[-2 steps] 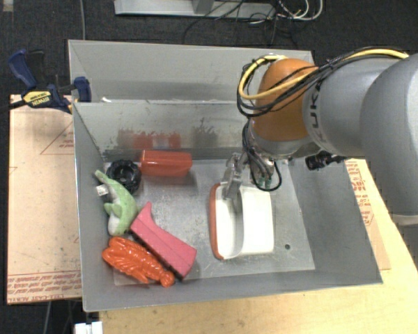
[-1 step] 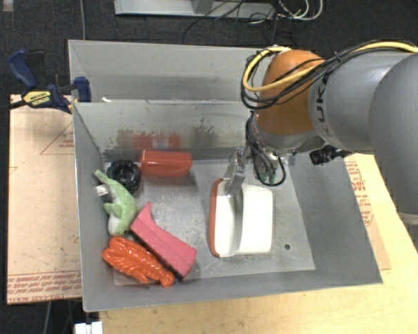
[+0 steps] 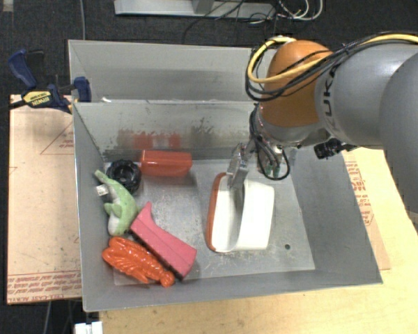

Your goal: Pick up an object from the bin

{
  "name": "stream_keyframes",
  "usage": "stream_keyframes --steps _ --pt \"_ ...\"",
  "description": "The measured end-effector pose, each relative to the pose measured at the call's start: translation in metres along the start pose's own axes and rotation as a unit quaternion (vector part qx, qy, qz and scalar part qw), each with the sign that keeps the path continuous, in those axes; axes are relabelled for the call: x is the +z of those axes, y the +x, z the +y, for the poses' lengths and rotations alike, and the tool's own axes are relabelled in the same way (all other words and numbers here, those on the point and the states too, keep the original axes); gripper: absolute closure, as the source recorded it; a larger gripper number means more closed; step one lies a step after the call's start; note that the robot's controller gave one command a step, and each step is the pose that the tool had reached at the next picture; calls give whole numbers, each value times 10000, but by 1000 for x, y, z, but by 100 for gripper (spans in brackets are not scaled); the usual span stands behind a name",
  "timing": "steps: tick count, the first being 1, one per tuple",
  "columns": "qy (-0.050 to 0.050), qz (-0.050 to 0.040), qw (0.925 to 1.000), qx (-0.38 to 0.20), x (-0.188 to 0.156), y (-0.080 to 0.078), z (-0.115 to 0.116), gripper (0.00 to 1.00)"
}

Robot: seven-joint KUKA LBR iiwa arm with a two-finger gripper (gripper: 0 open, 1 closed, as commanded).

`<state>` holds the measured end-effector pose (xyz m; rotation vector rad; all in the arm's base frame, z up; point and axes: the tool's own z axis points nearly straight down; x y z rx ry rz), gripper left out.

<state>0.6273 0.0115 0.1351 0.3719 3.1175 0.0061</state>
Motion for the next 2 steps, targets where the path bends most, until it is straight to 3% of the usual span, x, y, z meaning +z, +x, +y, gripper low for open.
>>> stream_keyframes --steps 2 --pt "-12 -43 10000 -2 -40 -2 1 100"
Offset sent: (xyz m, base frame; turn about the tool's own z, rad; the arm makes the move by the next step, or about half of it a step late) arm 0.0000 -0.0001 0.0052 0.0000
